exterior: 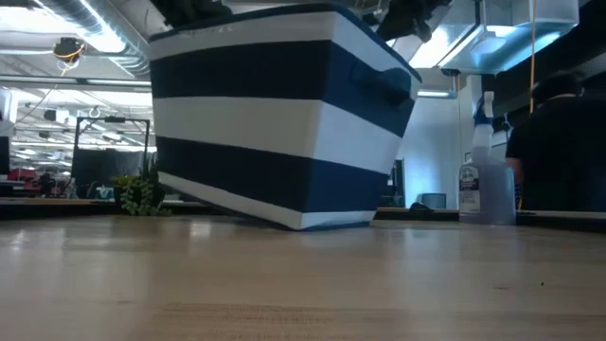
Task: Fold Laundry from Bin
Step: Move the laundry bin to the other table
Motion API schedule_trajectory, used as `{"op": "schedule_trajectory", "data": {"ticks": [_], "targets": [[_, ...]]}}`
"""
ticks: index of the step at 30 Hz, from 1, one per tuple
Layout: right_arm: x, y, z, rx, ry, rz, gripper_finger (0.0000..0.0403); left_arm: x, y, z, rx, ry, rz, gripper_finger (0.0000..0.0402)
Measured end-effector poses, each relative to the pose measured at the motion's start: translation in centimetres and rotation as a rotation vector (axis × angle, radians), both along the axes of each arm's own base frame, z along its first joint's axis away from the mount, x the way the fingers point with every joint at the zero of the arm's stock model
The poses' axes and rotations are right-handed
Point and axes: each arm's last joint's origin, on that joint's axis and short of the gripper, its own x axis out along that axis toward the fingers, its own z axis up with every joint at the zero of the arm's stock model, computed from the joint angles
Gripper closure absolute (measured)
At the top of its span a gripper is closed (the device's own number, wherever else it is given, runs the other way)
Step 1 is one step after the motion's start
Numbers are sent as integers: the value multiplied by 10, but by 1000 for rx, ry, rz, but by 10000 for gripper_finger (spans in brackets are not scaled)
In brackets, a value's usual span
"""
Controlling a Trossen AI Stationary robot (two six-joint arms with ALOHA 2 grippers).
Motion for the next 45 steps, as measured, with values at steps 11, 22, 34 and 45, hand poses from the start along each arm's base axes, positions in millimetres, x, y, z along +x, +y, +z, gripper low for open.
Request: {"op": "schedule_trajectory", "data": {"ticks": [11,22,34,45], "targets": [[20,69,-8,-259,191,391,365,19,32,-20,9,28,33,401],[61,132,-47,-406,410,691,239,20,38,-24,1,23,29,401],[79,132,-79,-558,686,628,218,20,38,-24,10,34,20,399],[69,94,-66,-560,812,488,370,22,42,-17,71,-9,35,399]]}}
